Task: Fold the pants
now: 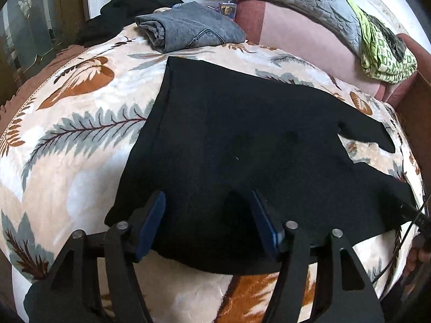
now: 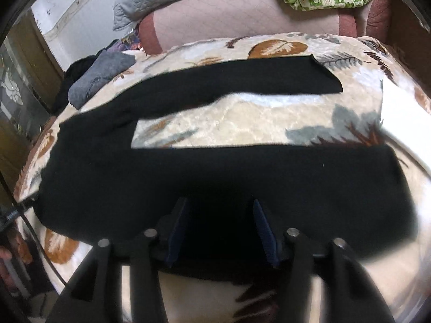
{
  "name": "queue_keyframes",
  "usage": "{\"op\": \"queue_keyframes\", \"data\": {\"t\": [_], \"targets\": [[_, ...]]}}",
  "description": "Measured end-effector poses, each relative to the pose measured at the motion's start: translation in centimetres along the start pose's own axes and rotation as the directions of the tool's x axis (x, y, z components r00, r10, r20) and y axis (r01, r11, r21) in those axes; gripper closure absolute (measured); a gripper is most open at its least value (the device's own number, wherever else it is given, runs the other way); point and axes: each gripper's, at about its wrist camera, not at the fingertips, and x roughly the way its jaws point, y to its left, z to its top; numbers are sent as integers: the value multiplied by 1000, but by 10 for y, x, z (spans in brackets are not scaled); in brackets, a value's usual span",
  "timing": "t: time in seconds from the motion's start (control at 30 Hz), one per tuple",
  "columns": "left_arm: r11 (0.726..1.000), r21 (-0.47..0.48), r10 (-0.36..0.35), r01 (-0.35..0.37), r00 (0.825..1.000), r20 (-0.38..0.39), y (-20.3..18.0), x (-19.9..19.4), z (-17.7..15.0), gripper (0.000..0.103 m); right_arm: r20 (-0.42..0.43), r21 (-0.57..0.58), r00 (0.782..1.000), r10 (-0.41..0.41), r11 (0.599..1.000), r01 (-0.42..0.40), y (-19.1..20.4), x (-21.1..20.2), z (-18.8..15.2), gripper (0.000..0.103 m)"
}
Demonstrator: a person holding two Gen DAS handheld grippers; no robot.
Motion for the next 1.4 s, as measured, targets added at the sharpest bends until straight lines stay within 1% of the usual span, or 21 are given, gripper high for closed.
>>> {"op": "queue_keyframes", "data": {"t": [0.13,0.17,0.2,0.23,0.27,0.33,0.4,0.5,0.6,0.7,0.87,0.97,1.0,1.1,1.13,1.2,1.23,1.27,1.3,1.37,1.4], "targets": [[999,31,-17,16,1000,15,-3,-4,12,37,24,-45,999,30,999,-29,7,1,25,51],[999,43,-29,28,999,20,-4,-4,17,35,29,-68,999,38,997,-36,12,3,33,50],[998,57,-42,40,999,25,-5,-4,23,29,38,-101,998,51,994,-47,17,6,42,47],[996,73,-57,55,998,28,-7,-4,30,25,46,-129,997,61,990,-55,21,8,50,42],[993,91,-77,74,997,28,-8,-2,37,20,55,-163,996,65,985,-55,25,12,58,40],[987,122,-114,110,993,27,-10,2,53,20,58,-227,997,47,973,-33,33,23,76,38],[982,144,-126,122,992,23,-11,10,70,20,46,-279,998,43,960,-29,41,36,96,38],[979,155,-135,132,991,11,-12,25,92,20,34,-314,999,34,949,-22,48,49,114,37],[977,165,-140,137,990,5,-15,37,106,20,37,-334,998,47,942,-32,54,62,127,33],[963,214,-163,163,986,-18,-24,48,117,20,33,-386,997,63,921,-45,61,76,137,31],[924,322,-196,206,978,-65,-33,65,141,20,-12,-502,998,57,863,-56,72,104,158,27],[893,382,-221,237,972,-87,-34,74,157,20,-46,-552,998,51,831,-68,75,119,168,22],[883,400,-225,245,969,-98,-35,78,161,20,-55,-563,997,48,823,-70,76,123,171,22],[850,465,-210,249,968,-134,-38,92,173,20,-88,-590,995,47,802,-90,77,135,176,22],[825,504,-197,257,966,-169,-41,100,175,20,-101,-601,994,44,793,-97,77,140,177,22],[791,556,-169,254,965,-199,-45,110,175,20,-134,-620,990,46,775,-120,78,147,178,22],[768,585,-158,260,963,-220,-47,116,174,20,-150,-627,988,41,768,-127,78,151,179,22],[752,604,-151,264,961,-232,-48,122,174,20,-161,-635,987,26,762,-124,77,156,179,22],[744,614,-145,265,960,-239,-49,126,174,20,-170,-638,985,19,760,-125,77,160,179,22],[728,628,-120,276,953,-279,-49,140,173,19,-183,-630,982,35,763,-144,75,163,182,22],[723,629,-118,285,948,-294,-49,146,173,17,-189,-624,981,41,766,-153,74,164,183,24]]}}
